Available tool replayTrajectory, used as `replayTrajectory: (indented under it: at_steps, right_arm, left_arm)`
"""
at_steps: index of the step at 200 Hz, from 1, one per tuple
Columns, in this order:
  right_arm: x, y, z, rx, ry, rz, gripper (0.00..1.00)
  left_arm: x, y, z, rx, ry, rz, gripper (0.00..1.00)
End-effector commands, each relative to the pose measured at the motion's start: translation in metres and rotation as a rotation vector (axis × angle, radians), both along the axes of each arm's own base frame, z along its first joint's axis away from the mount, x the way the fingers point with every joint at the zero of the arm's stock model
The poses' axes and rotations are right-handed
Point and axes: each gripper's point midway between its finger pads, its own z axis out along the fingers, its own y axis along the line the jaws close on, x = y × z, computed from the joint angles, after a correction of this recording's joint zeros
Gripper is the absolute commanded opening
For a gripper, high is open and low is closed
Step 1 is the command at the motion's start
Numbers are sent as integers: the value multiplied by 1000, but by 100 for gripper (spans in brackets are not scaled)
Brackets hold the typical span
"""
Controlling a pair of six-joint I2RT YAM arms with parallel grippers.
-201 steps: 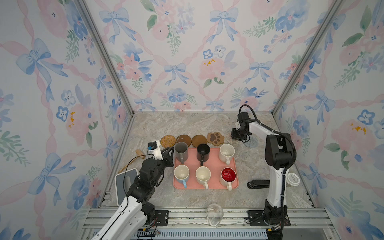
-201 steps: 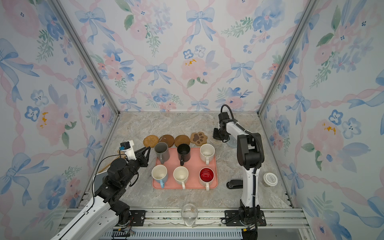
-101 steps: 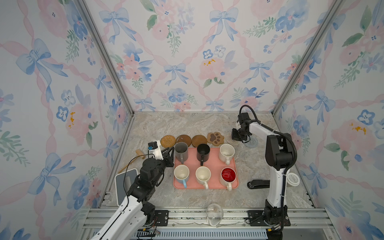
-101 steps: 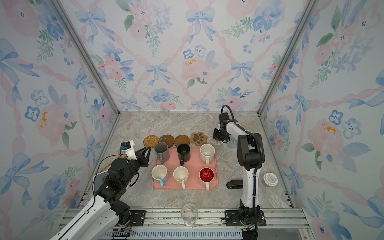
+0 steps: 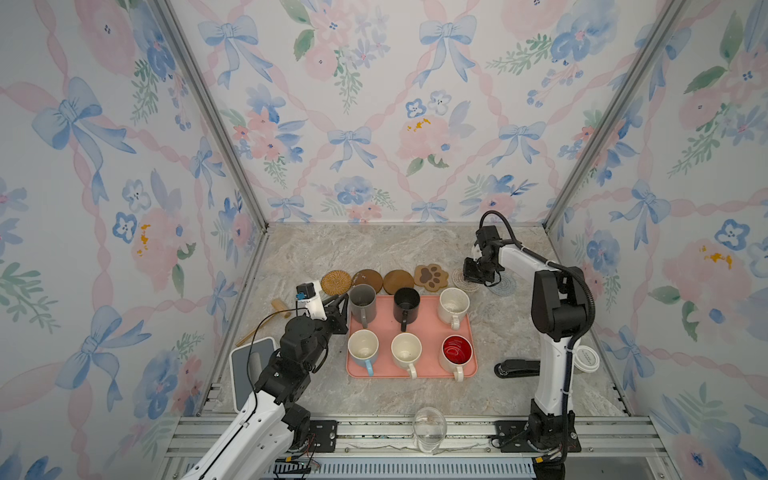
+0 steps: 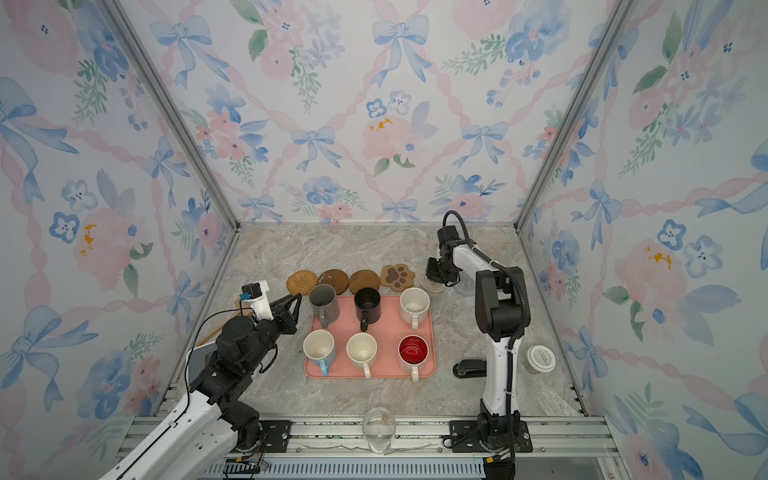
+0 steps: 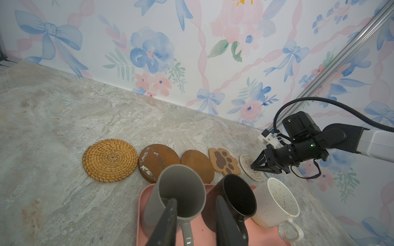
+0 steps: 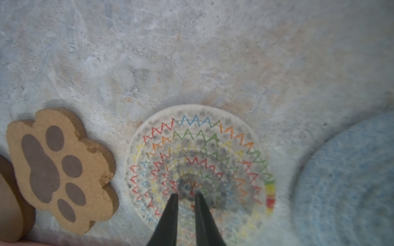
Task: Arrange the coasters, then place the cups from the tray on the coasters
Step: 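Move right gripper over the light-blue woven coaster and hover there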
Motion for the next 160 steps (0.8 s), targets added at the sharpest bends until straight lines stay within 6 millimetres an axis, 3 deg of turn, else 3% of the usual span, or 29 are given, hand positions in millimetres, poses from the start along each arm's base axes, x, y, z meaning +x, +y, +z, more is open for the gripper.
replayTrajectory:
  at_steps: [1, 47, 80, 121, 160]
  right_arm:
    - [-14, -9, 4, -20, 53, -23, 21]
    - [3, -19, 46, -3, -62, -47, 23]
    - [1, -47, 65, -11, -88, -101, 23]
    - [-17, -92, 70, -24, -79, -193, 22]
    - [-38, -125, 55, -72, -16, -241, 22]
  left_arm:
    - [0, 0, -1, 23, -13, -1, 28]
    - [0, 0, -1, 26, -11, 1, 28]
    - [0, 1, -2, 29, -10, 1, 28]
    - [3, -1, -8, 38, 8, 0, 28]
    - [3, -2, -8, 35, 11, -5, 28]
